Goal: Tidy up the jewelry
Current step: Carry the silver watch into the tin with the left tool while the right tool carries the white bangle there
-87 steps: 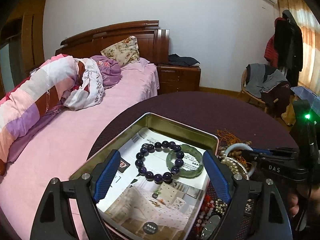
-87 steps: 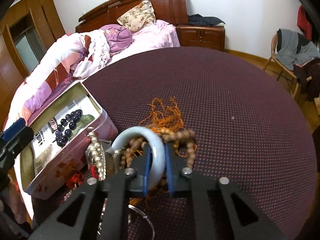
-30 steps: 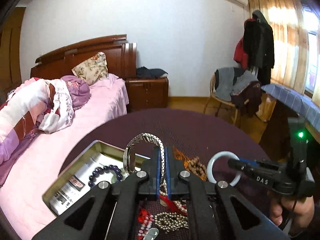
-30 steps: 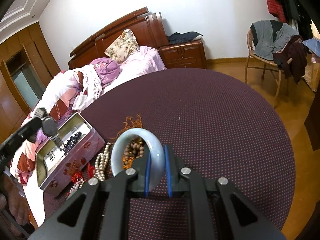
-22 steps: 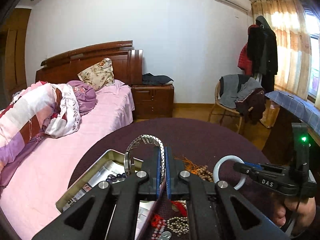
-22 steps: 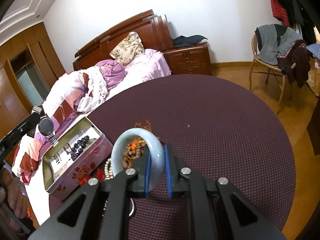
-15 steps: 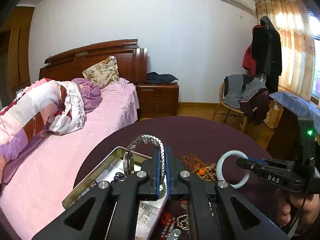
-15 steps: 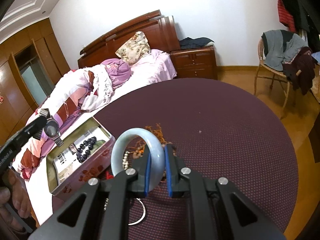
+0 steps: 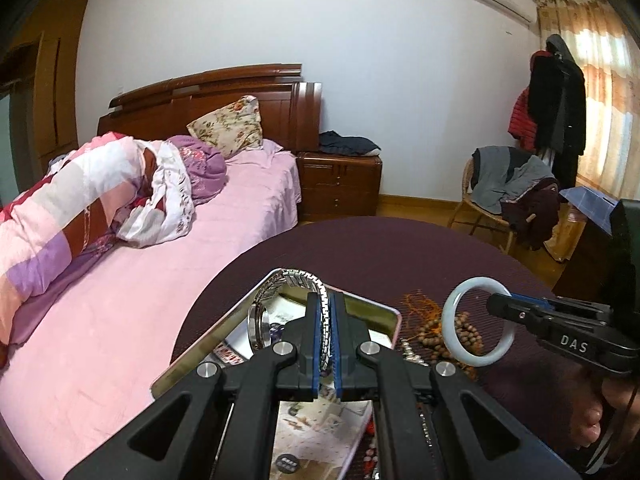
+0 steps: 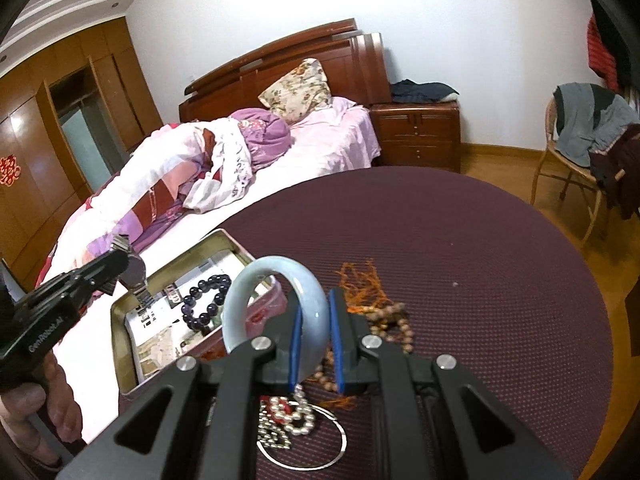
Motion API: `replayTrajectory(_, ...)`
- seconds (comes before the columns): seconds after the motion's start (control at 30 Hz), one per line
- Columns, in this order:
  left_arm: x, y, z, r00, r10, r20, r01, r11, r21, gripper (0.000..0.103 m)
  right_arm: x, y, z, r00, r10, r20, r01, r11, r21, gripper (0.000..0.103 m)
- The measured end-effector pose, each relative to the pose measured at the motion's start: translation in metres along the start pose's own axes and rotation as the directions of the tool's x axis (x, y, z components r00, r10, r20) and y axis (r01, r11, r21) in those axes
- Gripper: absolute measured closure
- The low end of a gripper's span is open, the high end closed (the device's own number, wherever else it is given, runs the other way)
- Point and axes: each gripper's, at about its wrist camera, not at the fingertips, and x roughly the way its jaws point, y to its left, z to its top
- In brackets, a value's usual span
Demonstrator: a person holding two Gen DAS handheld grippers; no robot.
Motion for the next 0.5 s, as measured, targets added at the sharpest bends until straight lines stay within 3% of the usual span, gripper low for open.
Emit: replayTrajectory(0.5,0.002,0.031,-0.007,0.999,0.034,-0.012,-0.034,0.998,-0.056,0.1,0.016,0.043,0.008,0.999,0.049,-0.023,-0.051,0.995,-0.09,0.087)
